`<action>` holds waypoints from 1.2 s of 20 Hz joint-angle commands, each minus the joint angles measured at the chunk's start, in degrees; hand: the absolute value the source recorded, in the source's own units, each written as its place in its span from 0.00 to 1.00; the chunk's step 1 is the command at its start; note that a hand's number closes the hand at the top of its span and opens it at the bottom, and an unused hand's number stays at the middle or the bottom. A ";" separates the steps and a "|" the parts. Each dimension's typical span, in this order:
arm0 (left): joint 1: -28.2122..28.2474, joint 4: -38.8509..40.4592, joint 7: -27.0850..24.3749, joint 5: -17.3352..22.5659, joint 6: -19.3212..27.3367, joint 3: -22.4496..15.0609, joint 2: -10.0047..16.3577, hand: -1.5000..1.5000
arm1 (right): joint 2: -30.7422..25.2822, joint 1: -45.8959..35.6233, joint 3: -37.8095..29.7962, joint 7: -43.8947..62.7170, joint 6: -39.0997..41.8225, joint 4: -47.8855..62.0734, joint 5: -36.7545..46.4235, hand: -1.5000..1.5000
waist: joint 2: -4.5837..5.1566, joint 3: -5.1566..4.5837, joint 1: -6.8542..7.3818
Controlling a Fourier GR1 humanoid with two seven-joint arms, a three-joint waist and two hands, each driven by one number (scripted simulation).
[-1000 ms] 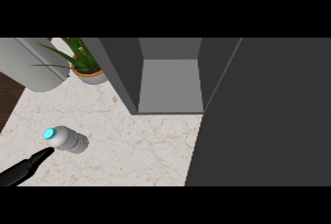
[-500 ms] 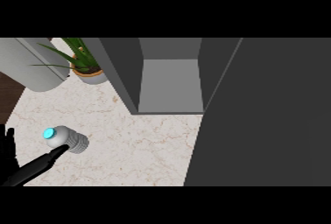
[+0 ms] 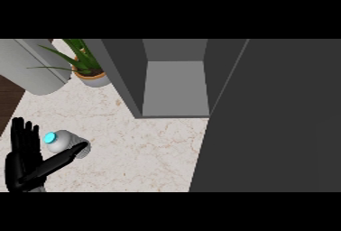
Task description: Pick up the bottled water, place it into the cabinet and close the cabinet
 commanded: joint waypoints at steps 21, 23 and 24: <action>-6.41 32.34 -24.54 7.09 -2.08 4.24 1.36 0.00 | -2.46 -1.81 4.17 2.12 -3.57 -3.07 7.89 0.00 | 0.00 0.02 0.37; -7.92 35.62 -26.32 8.07 -3.01 5.72 2.56 0.00 | -2.70 -1.25 6.34 5.54 -5.10 -7.24 9.61 0.00 | -0.05 -0.02 0.15; -8.80 36.30 -26.35 8.07 -2.26 5.91 2.78 0.00 | -4.35 -1.84 2.28 4.46 -3.57 -6.95 6.16 0.00 | 0.02 0.01 0.23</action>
